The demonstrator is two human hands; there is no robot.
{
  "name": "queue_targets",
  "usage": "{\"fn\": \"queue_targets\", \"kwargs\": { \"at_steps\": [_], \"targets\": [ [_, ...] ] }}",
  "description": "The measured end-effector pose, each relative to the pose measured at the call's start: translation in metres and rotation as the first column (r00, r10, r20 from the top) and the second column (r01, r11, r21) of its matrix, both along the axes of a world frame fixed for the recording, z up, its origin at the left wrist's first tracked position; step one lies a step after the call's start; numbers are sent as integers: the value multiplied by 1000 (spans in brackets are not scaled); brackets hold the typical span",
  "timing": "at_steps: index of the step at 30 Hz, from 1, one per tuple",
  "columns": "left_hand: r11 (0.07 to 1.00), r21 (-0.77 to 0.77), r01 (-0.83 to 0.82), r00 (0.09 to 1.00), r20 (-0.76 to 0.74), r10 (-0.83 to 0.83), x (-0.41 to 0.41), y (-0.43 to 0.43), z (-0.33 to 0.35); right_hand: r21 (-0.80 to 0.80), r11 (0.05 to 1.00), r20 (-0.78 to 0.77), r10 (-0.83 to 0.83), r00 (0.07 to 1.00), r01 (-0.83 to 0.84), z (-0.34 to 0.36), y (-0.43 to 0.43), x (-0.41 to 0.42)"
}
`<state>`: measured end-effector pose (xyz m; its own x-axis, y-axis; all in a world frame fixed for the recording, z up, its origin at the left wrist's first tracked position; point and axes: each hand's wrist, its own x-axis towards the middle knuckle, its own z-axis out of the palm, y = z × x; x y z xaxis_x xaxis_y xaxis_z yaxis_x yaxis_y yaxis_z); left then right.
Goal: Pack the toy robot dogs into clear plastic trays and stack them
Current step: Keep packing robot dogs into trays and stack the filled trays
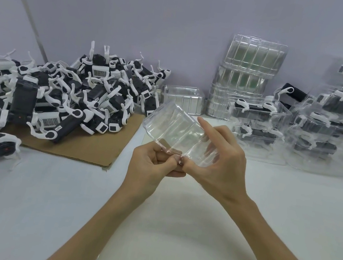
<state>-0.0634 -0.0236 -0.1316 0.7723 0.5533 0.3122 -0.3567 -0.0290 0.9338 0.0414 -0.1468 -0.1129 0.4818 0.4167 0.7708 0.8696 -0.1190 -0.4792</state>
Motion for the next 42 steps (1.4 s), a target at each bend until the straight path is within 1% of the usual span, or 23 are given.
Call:
{"fn": "queue_targets", "kwargs": {
  "at_steps": [6, 8, 9, 11, 13, 15, 19, 21, 24, 28, 34, 39, 42],
  "targets": [
    [1000, 9, -1, 1000, 1, 1, -1, 1, -1, 7, 1000, -17, -7, 1000, 7, -1, 2, -4],
    [999, -16, -28, 1000, -3, 28, -5, 6, -3, -19, 998, -38, 64, 997, -64, -6, 4, -8],
    [999, -42, -25, 1000, -2, 25, -7, 10, -3, -28, 989, -83, 139, 987, -142, -9, 5, -10],
    [993, -110, 41, 999, 17, -39, -11, 15, -3, 2, 963, -235, 262, 936, -269, -11, 5, -11],
    [968, -189, 163, 986, 63, -154, -10, 15, -2, 91, 955, -406, 293, 866, -280, -11, 5, -9],
    [945, -214, 248, 968, 92, -233, -8, 12, -2, 128, 956, -502, 292, 814, -265, -11, 4, -7],
    [935, -199, 292, 956, 60, -286, -10, 13, -3, 120, 949, -493, 313, 812, -292, -9, 0, -8],
    [939, -181, 292, 957, 48, -288, -11, 14, -2, 126, 947, -491, 319, 811, -296, -8, -1, -9],
    [966, -149, 210, 978, 35, -207, -9, 13, -3, 142, 939, -526, 341, 779, -314, -6, 1, -8],
    [981, -146, 129, 992, 12, -128, -7, 13, -3, 168, 923, -557, 378, 740, -345, -1, 2, -4],
    [988, -144, 61, 998, 0, -62, -2, 13, -1, 196, 927, -539, 374, 755, -319, 3, -1, -1],
    [994, -108, -4, 1000, -16, 3, -1, 11, -1, 228, 933, -547, 358, 756, -277, 3, 1, -2],
    [994, -103, -30, 999, -15, 29, -2, 11, -1, 237, 938, -533, 343, 774, -252, 4, 1, -3]
  ]
}}
